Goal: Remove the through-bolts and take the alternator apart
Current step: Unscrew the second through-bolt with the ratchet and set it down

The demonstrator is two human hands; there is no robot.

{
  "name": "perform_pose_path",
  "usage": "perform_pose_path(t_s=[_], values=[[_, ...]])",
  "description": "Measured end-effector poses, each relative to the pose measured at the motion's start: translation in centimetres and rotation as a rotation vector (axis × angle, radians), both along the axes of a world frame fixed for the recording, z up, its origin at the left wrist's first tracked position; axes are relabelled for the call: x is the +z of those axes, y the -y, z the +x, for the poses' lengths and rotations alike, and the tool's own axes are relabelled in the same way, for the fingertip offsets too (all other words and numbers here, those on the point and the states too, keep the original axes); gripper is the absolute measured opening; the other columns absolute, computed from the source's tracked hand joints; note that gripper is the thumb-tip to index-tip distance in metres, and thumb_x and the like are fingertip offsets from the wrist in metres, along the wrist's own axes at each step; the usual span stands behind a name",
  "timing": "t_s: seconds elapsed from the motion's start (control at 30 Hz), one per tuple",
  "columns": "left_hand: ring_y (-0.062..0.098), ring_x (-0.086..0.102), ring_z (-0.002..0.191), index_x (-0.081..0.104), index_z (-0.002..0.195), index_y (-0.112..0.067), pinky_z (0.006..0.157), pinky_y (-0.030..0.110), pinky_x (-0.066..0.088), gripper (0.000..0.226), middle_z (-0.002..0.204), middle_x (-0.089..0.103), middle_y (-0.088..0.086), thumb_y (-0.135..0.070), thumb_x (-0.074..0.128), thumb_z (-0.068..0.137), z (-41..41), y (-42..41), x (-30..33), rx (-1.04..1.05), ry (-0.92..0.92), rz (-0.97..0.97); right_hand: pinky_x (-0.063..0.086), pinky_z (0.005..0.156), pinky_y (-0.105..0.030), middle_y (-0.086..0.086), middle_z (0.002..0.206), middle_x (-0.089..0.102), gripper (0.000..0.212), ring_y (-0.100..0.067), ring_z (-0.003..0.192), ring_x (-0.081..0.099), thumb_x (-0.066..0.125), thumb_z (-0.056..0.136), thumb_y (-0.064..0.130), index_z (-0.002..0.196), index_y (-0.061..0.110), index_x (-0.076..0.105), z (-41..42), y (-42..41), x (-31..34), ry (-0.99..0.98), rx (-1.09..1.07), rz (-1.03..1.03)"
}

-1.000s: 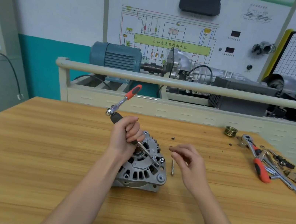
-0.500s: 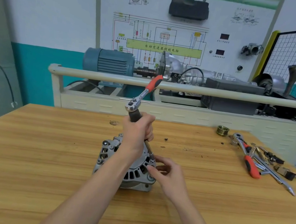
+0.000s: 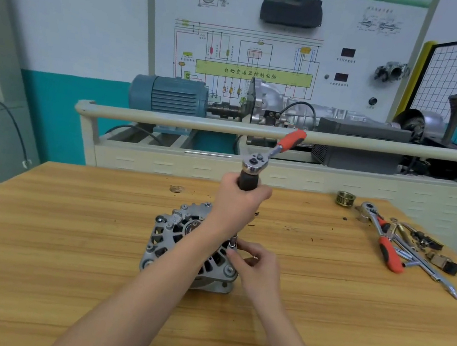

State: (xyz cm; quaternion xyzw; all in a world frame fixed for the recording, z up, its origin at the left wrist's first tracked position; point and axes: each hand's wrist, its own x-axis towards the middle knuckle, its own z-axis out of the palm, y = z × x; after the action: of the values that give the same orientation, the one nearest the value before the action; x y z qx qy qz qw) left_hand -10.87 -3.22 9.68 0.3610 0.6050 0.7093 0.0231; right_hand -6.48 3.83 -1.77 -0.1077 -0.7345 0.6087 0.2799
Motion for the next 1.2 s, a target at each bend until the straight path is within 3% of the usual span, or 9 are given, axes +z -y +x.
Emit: perform_pose_path(t_s=[0.1,0.23,0.33,0.53,0.63,0.77,0.87,0.97,1.2], values=[[0.013,0.026,0.039,0.038,0.049,-0.016,0.043,0.021,0.025,0.041,0.045,0.030,0.000,0.000,0.058,0.081,-0.4,0.4,0.1,-0.145,-0.026,-0.081,0.049,0.063,-0.015,0.010,0.098,0.068,0.024,0.000,0.067,0.064,0.073,0.083,0.014,0.089,0.036,0.067,-0.1,0.1,0.1,0.018,-0.015,-0.002],[0.011,0.026,0.037,0.039,0.043,-0.026,0.043,0.020,0.028,0.043,0.041,0.031,-0.007,-0.008,0.059,0.076,-0.8,1.5,0.2,-0.341,-0.045,-0.136,0.050,0.068,-0.018,0.008,0.100,0.069,0.020,-0.005,0.077,0.065,0.073,0.084,0.016,0.104,0.020,0.072,-0.1,0.1,0.0,0.052,-0.040,0.004],[0.011,0.026,0.038,0.039,0.043,-0.027,0.043,0.020,0.030,0.044,0.042,0.032,-0.008,-0.008,0.058,0.077,-0.7,1.7,-0.1,-0.303,-0.034,-0.115,0.046,0.067,-0.010,0.010,0.098,0.069,0.020,-0.003,0.084,0.064,0.072,0.084,0.016,0.105,0.018,0.072,0.0,0.1,0.1,0.063,-0.047,0.014],[0.017,0.029,0.041,0.040,0.049,-0.018,0.047,0.023,0.030,0.031,0.046,0.033,0.002,-0.015,0.059,0.073,0.7,1.1,-0.5,-0.047,-0.039,-0.095,0.050,0.072,-0.018,0.011,0.104,0.068,0.035,-0.007,0.088,0.065,0.073,0.083,0.020,0.117,0.018,0.066,0.8,0.3,1.5,0.143,-0.021,0.054],[0.016,0.029,0.041,0.041,0.048,-0.017,0.048,0.026,0.028,0.029,0.046,0.032,0.002,-0.015,0.059,0.070,1.0,0.9,-0.3,0.008,0.007,-0.071,0.049,0.085,-0.018,0.008,0.113,0.066,0.059,-0.004,0.102,0.062,0.080,0.072,0.018,0.126,0.016,0.057,2.2,-0.8,4.5,-0.112,0.079,-0.208],[0.015,0.030,0.041,0.040,0.050,-0.013,0.047,0.025,0.031,0.038,0.046,0.033,0.002,-0.004,0.061,0.081,1.2,1.0,-0.1,-0.007,-0.015,-0.112,0.042,0.100,-0.032,-0.008,0.115,0.063,0.036,-0.020,0.113,0.058,0.062,0.081,0.020,0.114,0.009,0.056,3.7,-2.8,11.6,-0.545,0.497,-0.666],[0.018,0.030,0.044,0.039,0.055,-0.010,0.047,0.026,0.032,0.036,0.050,0.033,0.004,0.002,0.057,0.084,1.3,0.7,0.0,0.041,-0.018,-0.136,0.049,0.086,-0.030,-0.004,0.082,0.066,0.021,-0.017,0.082,0.066,0.059,0.089,0.031,0.082,0.011,0.062,3.6,-2.7,16.4,-0.603,0.553,-0.996],[0.018,0.032,0.046,0.041,0.059,-0.009,0.047,0.026,0.033,0.030,0.051,0.034,0.005,0.001,0.056,0.083,1.4,0.5,0.2,0.136,0.001,-0.128,0.043,0.053,-0.022,0.006,0.046,0.037,0.043,-0.009,0.040,0.039,0.055,0.091,0.021,0.050,0.017,0.041,3.9,-1.3,17.8,-0.706,0.443,-1.313],[0.014,0.037,0.042,0.044,0.058,-0.008,0.042,0.021,0.036,0.027,0.047,0.037,0.002,0.000,0.060,0.079,1.1,0.1,0.2,0.200,0.023,-0.116,0.031,0.041,-0.021,0.004,0.040,0.025,0.053,-0.011,0.036,0.022,0.036,0.094,0.014,0.041,0.019,0.033,5.3,1.3,15.5,-0.884,0.399,-1.120]])
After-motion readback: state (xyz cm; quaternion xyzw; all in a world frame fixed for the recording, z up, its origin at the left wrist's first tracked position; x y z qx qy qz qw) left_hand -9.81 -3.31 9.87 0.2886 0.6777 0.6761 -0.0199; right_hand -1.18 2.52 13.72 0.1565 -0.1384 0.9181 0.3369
